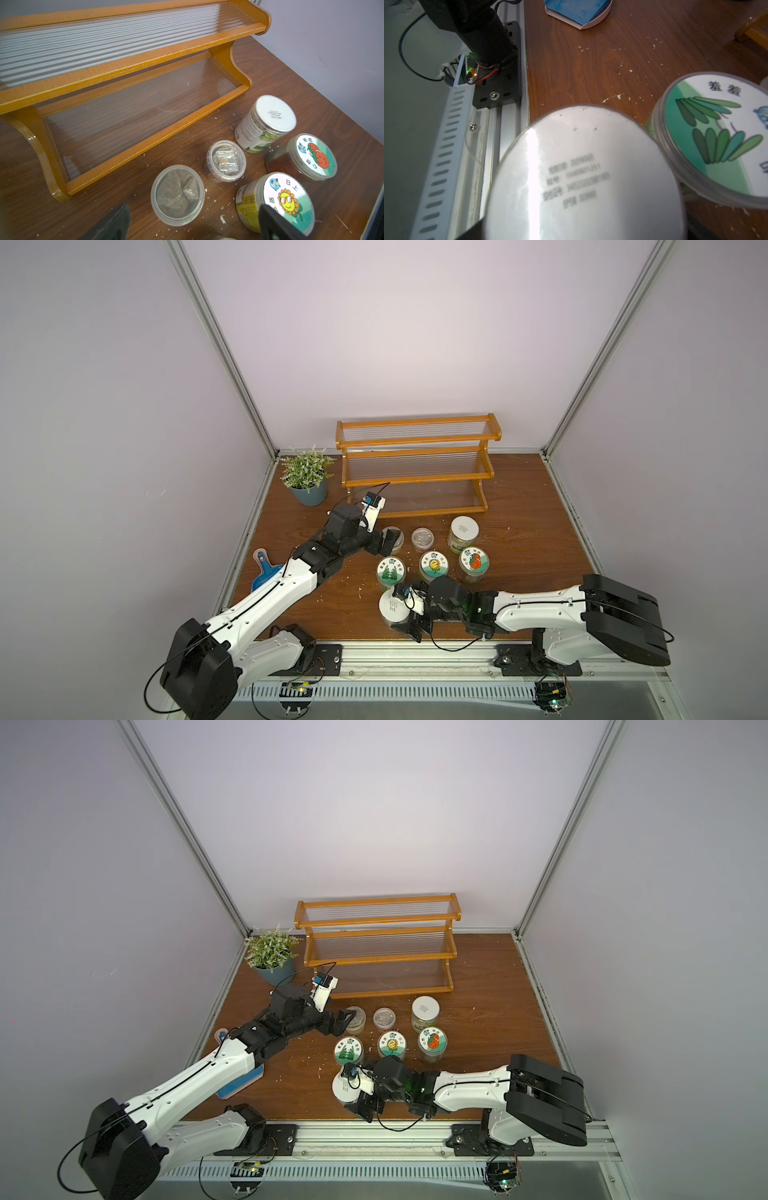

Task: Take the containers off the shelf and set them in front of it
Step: Place the container at the center of the board.

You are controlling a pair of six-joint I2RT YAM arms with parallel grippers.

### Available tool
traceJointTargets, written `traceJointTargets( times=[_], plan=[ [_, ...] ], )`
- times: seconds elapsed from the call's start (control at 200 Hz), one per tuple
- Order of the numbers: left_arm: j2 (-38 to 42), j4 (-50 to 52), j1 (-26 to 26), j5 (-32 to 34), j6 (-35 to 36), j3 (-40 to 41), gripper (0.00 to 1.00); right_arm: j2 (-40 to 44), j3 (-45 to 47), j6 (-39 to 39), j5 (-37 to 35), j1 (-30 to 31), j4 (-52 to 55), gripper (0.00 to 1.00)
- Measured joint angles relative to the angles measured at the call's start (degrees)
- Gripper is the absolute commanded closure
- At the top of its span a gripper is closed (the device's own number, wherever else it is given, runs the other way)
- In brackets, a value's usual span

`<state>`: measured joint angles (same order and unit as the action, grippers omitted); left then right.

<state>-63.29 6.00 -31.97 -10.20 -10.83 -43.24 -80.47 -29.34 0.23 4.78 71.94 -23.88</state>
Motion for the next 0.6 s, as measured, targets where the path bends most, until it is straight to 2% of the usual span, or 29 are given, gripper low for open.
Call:
traceJointTargets(
  times=[0.41,0.6],
  plan=[
    [0.00,0.22,0.83,2.01,0.09,0.00,0.00,12.63,-4.83,0.13,1.79,-0.79,15.17,0.01],
    [-0.50,-1.29,1.51,6.78,-0.04,0.00,0.01,20.63,-6.14,1.09,1.18,-6.99,20.48,0.01]
  ],
)
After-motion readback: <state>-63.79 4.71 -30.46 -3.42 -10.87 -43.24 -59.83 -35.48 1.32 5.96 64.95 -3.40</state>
